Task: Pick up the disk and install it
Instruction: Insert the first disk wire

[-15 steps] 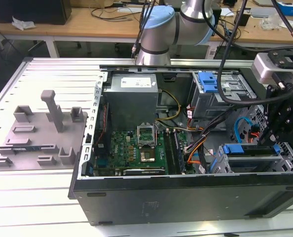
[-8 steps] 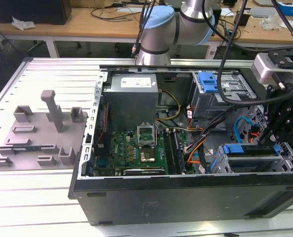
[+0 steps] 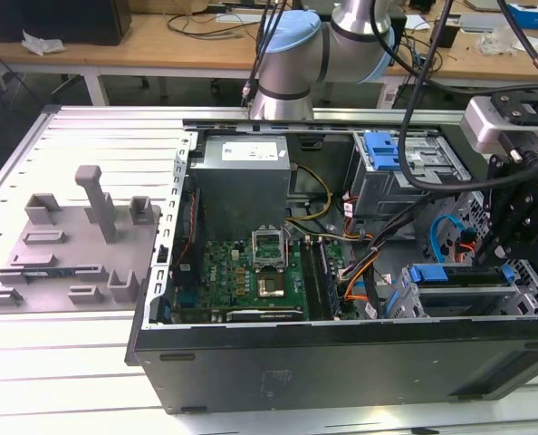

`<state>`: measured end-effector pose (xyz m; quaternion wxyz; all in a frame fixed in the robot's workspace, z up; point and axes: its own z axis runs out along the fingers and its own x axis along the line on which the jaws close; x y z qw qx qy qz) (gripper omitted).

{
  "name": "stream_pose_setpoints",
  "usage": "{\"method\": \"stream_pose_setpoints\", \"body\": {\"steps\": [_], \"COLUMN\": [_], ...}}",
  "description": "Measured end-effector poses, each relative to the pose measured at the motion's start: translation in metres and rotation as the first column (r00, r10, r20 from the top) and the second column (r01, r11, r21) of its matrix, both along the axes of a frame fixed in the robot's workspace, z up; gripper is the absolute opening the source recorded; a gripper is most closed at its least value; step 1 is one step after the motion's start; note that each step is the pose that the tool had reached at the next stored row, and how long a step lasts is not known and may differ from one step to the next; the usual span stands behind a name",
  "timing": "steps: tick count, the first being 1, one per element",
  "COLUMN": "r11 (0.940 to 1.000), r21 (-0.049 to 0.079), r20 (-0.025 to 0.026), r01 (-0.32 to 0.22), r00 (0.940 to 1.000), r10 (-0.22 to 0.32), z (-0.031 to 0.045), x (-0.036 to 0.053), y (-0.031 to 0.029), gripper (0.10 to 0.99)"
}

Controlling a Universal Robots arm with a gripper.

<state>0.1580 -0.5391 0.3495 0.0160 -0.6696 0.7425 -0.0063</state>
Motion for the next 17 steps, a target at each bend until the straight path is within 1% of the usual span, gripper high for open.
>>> {"method": "stream_pose_setpoints", "body": {"steps": [3, 17], "r11": [1.0000, 1.0000], "r21": [0.000, 0.000], "r20": [0.0000, 0.0000], "r01": [-0.007, -0.005], "r00": [1.0000, 1.0000], "r10": [0.007, 0.005], "z": [-0.0001, -0.0008], "x": [0.0000, 0.0000], "y": [0.0000, -0.0007], "gripper": [0.169, 0.169]}}
